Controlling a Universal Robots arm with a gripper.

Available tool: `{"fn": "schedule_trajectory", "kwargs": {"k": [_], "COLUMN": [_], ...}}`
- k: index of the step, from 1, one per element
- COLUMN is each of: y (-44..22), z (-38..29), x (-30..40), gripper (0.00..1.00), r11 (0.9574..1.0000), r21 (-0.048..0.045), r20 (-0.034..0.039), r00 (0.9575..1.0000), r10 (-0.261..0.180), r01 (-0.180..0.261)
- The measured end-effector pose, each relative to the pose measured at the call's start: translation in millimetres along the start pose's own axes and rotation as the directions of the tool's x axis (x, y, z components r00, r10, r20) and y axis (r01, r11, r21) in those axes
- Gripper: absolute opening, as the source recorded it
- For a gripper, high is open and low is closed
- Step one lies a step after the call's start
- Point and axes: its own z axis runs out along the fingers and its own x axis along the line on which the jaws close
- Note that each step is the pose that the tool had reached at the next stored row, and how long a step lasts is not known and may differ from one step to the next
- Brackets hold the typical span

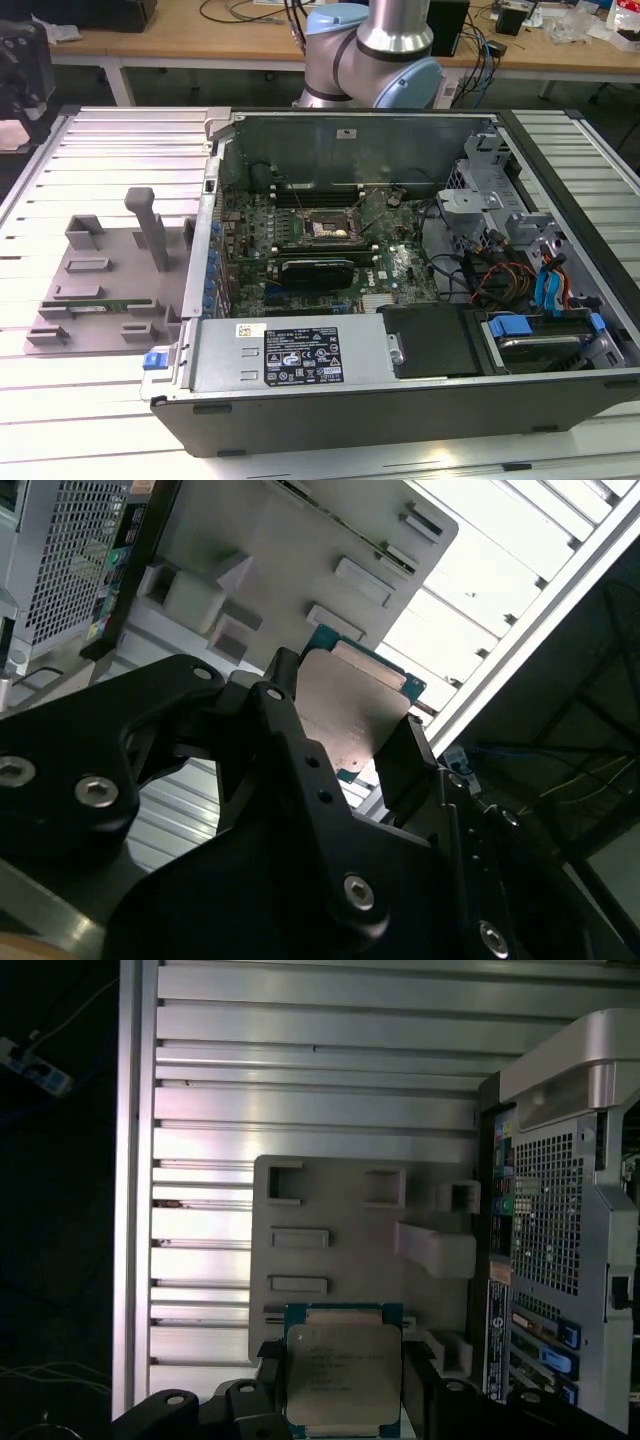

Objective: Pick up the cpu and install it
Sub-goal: 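Pick up the cpu and move it towards the insertion slot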

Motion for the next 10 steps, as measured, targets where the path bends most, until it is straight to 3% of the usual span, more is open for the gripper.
{"fn": "schedule_trajectory", "kwargs": {"k": [10], "y": [-0.8], "z": [1.2], "x": [-26.9], "gripper": [0.55], "r11": [1.0000], "r21": [-0.0001], "r20": [0.0001], "r00": [1.0000], "r10": [0.000], "r01": [0.000]}}
